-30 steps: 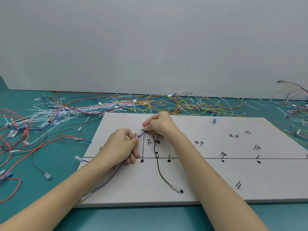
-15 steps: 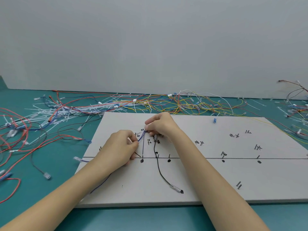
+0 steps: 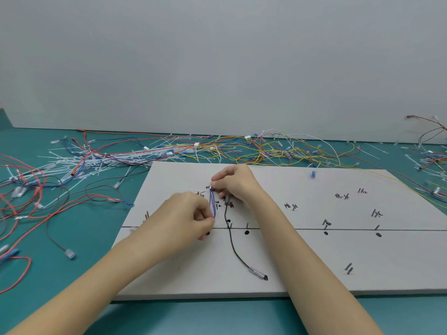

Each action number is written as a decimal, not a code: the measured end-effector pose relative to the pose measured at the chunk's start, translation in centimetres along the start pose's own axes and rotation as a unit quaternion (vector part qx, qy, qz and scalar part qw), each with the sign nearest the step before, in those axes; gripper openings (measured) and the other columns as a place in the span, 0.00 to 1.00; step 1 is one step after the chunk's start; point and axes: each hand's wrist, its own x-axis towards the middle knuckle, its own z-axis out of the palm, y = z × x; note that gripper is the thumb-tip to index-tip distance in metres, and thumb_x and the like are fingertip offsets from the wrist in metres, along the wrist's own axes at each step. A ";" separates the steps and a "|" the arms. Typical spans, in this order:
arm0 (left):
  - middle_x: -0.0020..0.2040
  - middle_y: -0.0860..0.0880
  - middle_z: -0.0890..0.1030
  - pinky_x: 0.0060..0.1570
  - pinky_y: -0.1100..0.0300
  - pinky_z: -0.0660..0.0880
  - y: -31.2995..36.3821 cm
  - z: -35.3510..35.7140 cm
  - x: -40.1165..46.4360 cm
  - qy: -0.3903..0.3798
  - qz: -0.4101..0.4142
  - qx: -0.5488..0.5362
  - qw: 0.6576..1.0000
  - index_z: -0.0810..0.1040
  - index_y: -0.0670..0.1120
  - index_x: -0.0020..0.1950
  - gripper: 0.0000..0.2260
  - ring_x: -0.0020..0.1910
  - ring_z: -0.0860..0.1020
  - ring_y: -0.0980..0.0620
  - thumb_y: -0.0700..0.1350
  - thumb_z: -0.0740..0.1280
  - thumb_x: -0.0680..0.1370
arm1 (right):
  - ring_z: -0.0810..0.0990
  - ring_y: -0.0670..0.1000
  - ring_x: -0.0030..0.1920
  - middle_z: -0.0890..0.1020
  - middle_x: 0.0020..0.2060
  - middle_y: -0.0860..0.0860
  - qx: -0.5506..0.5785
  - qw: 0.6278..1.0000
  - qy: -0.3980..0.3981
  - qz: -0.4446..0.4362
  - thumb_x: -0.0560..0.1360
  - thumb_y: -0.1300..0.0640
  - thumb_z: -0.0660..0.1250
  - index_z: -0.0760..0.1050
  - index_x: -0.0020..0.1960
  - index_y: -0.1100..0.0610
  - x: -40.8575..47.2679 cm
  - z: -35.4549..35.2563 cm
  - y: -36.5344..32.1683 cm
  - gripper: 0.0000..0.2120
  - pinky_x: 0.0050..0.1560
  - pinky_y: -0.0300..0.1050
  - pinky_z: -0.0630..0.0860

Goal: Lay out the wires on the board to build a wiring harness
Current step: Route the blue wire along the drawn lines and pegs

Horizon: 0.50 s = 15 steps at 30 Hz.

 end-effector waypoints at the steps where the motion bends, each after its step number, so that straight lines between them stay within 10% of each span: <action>1: 0.26 0.55 0.79 0.29 0.68 0.68 0.1 0.3 -0.2 -0.006 0.009 0.009 1.000 0.77 0.48 0.35 0.08 0.27 0.75 0.60 0.42 0.66 0.74 | 0.73 0.49 0.23 0.79 0.32 0.57 0.004 1.000 0.002 0.000 0.72 0.71 0.70 0.79 0.47 0.66 0.0 0.0 0.0 0.04 0.26 0.36 0.74; 9: 0.34 0.51 0.65 0.35 0.53 0.62 0.8 1.3 -1.3 -0.014 0.099 0.292 0.951 0.61 0.48 0.38 0.09 0.38 0.69 0.45 0.43 0.56 0.77 | 0.75 0.50 0.25 0.81 0.33 0.56 0.002 1.000 0.018 0.002 0.71 0.69 0.72 0.80 0.45 0.64 0.4 0.2 0.4 0.03 0.33 0.42 0.74; 15: 0.35 0.56 0.74 0.34 0.61 0.65 -0.4 -0.9 -0.4 -0.036 0.059 0.216 0.974 0.73 0.52 0.39 0.08 0.39 0.72 0.56 0.51 0.64 0.77 | 0.74 0.51 0.26 0.81 0.36 0.58 0.009 0.999 0.032 -0.014 0.71 0.69 0.72 0.79 0.40 0.62 0.4 0.4 0.8 0.05 0.30 0.39 0.75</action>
